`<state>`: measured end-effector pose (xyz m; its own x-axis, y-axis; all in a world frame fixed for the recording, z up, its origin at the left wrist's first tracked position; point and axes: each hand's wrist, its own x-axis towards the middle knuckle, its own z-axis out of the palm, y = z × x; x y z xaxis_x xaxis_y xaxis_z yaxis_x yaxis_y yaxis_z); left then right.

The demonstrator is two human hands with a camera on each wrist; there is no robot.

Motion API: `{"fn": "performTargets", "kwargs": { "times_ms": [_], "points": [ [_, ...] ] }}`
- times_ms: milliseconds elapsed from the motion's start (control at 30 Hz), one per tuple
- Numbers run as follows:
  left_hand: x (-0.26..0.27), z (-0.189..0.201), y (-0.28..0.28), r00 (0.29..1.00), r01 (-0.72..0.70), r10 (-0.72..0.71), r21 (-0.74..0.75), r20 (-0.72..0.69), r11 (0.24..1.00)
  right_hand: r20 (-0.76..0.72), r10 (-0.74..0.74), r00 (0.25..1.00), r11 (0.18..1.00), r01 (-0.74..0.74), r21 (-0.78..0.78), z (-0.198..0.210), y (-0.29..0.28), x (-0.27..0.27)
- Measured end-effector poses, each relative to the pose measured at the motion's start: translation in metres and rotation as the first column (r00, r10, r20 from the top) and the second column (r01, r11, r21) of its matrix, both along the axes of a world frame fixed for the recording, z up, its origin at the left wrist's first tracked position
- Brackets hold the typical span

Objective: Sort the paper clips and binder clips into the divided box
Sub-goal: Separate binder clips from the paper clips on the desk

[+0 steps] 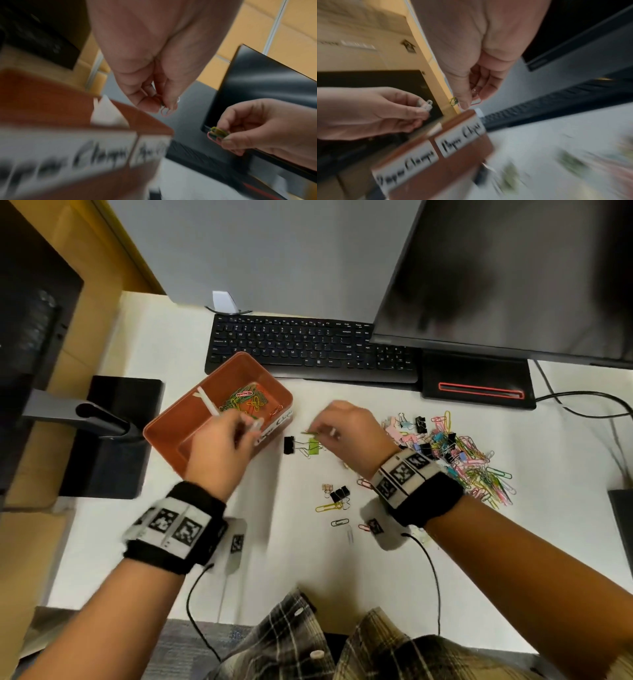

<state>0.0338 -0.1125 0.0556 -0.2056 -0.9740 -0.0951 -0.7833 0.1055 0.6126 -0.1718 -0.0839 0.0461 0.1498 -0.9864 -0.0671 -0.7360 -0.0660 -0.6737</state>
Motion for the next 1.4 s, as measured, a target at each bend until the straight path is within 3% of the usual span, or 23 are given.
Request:
{"fn": "performTargets", "kwargs": {
  "times_ms": [133,233,367,533,633,900,1133,1400],
  "points": [
    [0.012,0.012,-0.039,0.988,-0.151,0.151,0.027,-0.013,0.988,0.062,0.008,0.998,0.998,-0.004,-0.060,0.017,-0.055,0.055],
    [0.011,0.009,-0.044,0.992,-0.106,0.103,0.041,0.068,0.994,0.074,-0.033,0.997,0.999,0.033,-0.001,0.013,-0.064,0.064],
    [0.006,0.000,-0.014,0.998,0.054,-0.055,-0.073,-0.019,0.996,-0.019,-0.112,0.994,0.991,0.113,0.072,-0.010,-0.024,0.014],
    [-0.019,-0.052,0.033,0.957,0.288,-0.290,0.193,-0.017,0.938,-0.135,-0.153,0.979,0.944,0.185,0.272,-0.055,0.039,-0.054],
    [-0.034,-0.080,0.039,0.957,0.279,-0.289,0.296,-0.010,0.914,-0.187,-0.130,0.974,0.927,0.186,0.324,-0.065,0.058,-0.073],
    [-0.056,-0.097,0.026,0.969,0.207,-0.236,0.278,0.073,0.938,-0.368,-0.178,0.913,0.939,0.269,0.213,-0.071,0.070,-0.106],
    [-0.061,-0.100,0.012,0.945,0.258,-0.288,0.190,0.153,0.947,-0.300,0.065,0.952,0.961,0.021,0.275,-0.068,0.037,-0.080],
    [-0.068,-0.107,0.004,0.941,0.253,-0.284,0.176,0.182,0.951,-0.312,0.047,0.949,0.953,0.051,0.298,-0.076,0.033,-0.083]
  ]
}}
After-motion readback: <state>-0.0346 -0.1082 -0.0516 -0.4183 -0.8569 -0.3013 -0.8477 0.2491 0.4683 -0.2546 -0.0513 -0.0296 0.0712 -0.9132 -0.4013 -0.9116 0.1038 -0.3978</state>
